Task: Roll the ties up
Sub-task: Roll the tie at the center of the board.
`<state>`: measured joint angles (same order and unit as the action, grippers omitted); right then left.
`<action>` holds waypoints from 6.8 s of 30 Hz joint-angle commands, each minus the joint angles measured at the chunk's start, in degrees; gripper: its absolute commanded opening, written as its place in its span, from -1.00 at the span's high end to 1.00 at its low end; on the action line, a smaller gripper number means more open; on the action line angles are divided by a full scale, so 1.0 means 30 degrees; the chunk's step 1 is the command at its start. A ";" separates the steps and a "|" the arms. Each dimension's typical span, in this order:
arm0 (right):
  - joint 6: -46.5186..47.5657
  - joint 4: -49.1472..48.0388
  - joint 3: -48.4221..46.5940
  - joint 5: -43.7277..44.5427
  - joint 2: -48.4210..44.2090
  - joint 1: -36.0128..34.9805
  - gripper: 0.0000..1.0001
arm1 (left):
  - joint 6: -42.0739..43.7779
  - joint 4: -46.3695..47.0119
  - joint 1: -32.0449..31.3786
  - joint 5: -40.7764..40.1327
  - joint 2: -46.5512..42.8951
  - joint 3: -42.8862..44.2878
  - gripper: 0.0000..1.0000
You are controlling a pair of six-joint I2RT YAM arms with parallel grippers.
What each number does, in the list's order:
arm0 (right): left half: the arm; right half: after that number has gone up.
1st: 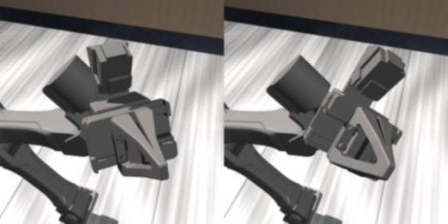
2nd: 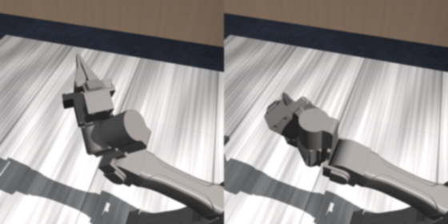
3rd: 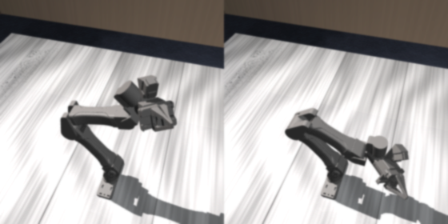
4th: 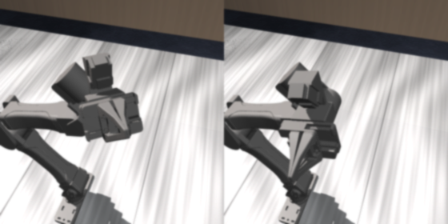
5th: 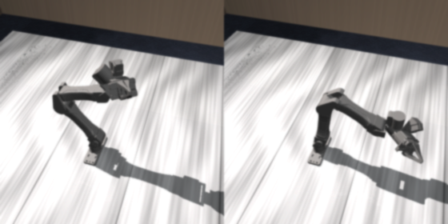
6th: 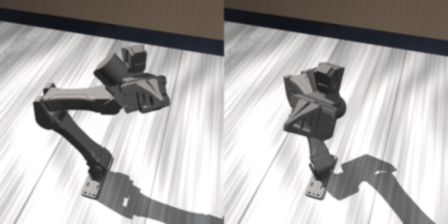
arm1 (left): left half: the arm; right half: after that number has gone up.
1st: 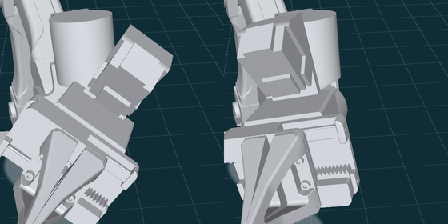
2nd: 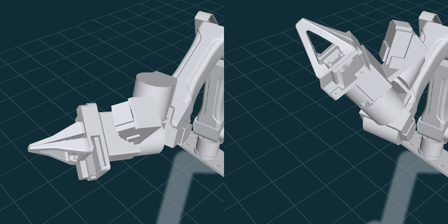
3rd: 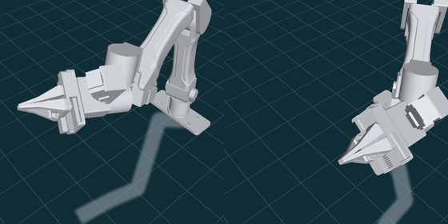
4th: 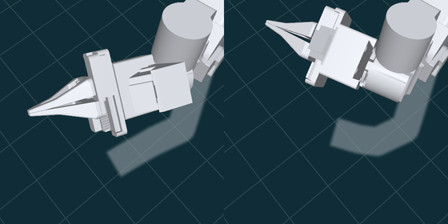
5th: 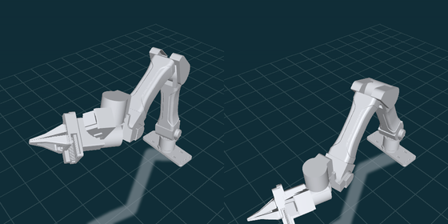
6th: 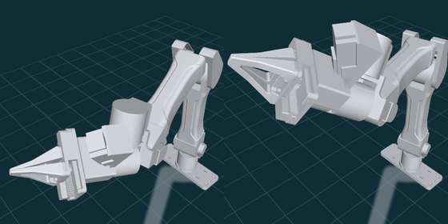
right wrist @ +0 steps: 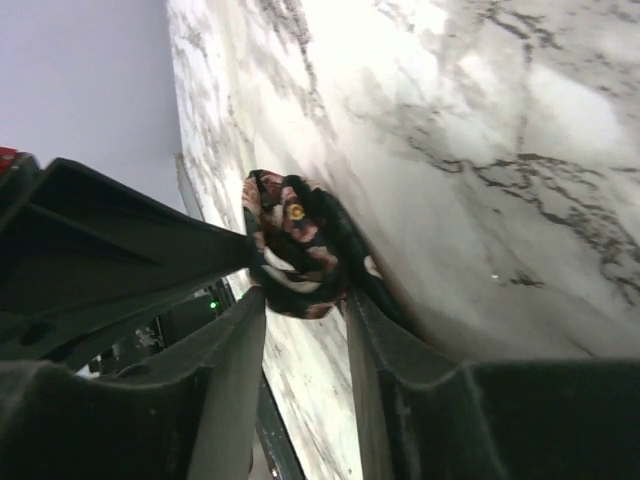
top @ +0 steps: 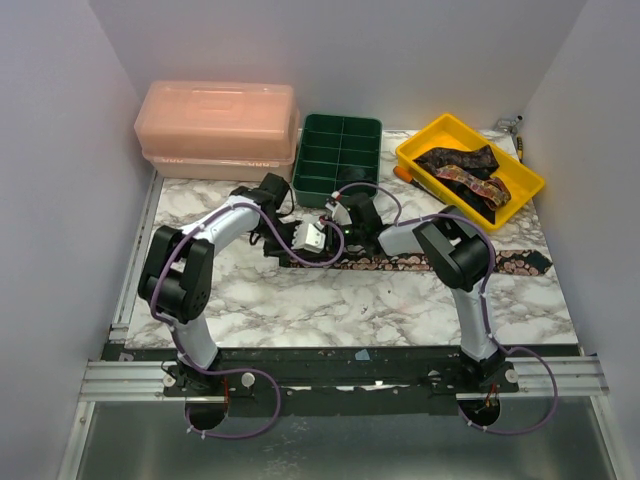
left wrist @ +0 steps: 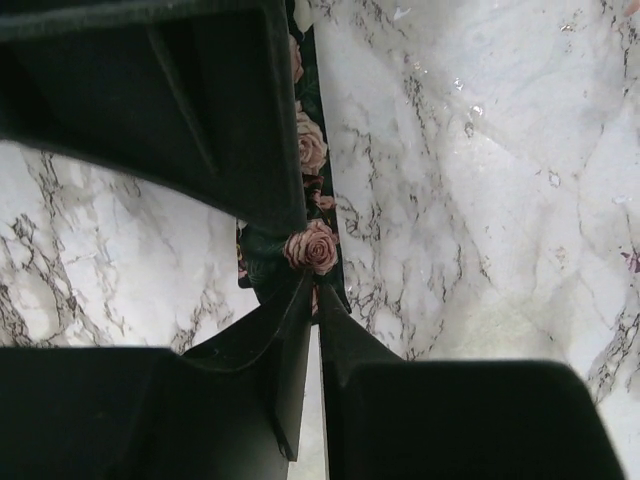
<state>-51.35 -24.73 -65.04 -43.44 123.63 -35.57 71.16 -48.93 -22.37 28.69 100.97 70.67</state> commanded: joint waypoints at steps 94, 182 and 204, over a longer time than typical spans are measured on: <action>0.2969 0.4589 -0.0133 -0.1457 -0.1855 0.1062 0.65 | -0.3095 0.0520 -0.2298 -0.1330 0.0798 0.1618 0.57; 0.3984 0.5732 0.0773 0.0409 -0.0450 0.1795 0.99 | -0.5718 0.0506 -0.3179 -0.0988 0.1959 0.3164 0.05; 1.1350 1.4074 0.2242 0.2265 -0.3195 0.4562 0.99 | -1.7773 1.4570 0.0359 0.3201 -0.7793 -0.4902 -0.96</action>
<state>-25.41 7.77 -61.82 -45.21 114.50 -23.22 33.85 -27.44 -24.82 29.98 85.56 65.98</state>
